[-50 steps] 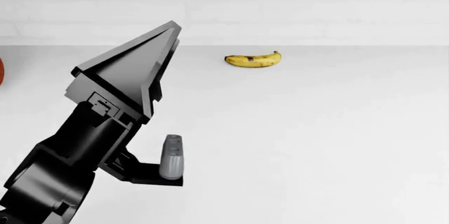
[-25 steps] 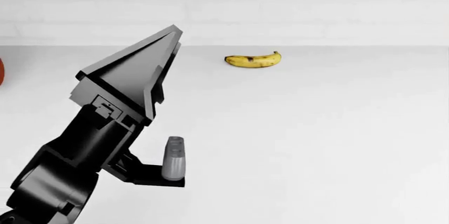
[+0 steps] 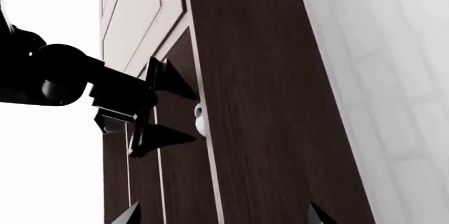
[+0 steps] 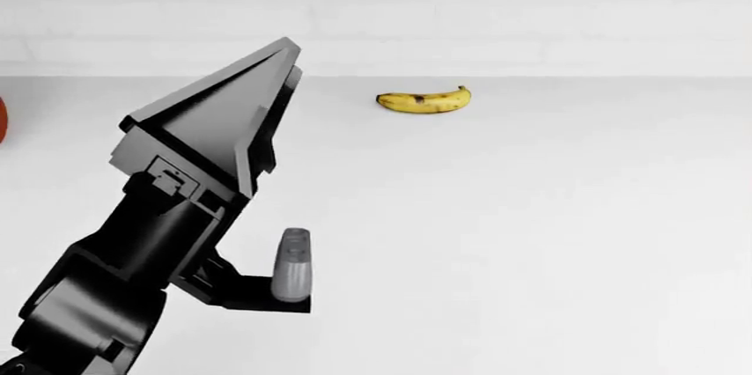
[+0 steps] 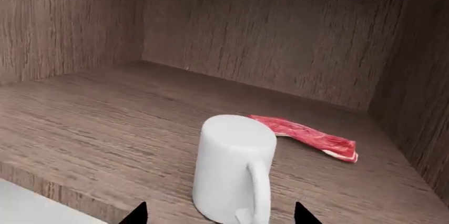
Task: A wet mug is on the counter and needs to be dried. Pick it up and place it upside down in the open cabinet.
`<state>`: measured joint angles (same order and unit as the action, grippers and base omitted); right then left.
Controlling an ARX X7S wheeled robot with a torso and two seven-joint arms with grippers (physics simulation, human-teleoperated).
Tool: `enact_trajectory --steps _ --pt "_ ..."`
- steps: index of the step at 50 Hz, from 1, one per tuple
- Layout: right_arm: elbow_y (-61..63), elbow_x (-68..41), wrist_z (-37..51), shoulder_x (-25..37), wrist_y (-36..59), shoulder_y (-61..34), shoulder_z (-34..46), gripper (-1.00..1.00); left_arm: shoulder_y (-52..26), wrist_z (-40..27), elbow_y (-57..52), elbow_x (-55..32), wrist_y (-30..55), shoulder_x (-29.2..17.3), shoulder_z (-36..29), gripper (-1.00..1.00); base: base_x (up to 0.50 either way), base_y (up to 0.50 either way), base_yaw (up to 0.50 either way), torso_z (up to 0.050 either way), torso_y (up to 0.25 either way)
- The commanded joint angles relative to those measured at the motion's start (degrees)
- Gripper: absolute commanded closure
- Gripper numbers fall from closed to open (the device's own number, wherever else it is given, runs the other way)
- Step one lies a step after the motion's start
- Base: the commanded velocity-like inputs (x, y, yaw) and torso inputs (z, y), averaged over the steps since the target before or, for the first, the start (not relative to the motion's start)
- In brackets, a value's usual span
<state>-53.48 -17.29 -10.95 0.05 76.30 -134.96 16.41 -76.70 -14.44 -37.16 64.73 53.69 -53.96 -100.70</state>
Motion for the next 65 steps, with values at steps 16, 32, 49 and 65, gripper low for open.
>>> enact_trajectory --steps 16,32,49,65 --pt "15.8 59.2 -56.8 0.0 13.7 0.0 -8.8 -1.00 1.4 0.5 -3.3 -2.4 2.7 -1.2 2.7 -1.00 0.00 0.00 0.00 0.000 0.000" --pt "16.1 81.0 -79.0 0.0 13.7 0.0 -11.8 -1.00 4.2 6.4 -13.2 -24.1 8.4 -0.7 13.8 -1.00 0.00 0.00 0.00 0.000 0.000" --pt "27.7 84.6 -79.1 0.0 13.7 13.6 -18.5 -1.00 20.0 13.7 -22.8 -64.7 14.3 4.6 59.6 -1.00 0.00 0.00 0.00 0.000 0.000" --pt "41.4 83.9 -79.1 0.0 13.7 29.0 -21.3 -1.00 21.9 4.4 -22.2 -108.7 25.1 9.6 91.5 -1.00 0.00 0.00 0.00 0.000 0.000"
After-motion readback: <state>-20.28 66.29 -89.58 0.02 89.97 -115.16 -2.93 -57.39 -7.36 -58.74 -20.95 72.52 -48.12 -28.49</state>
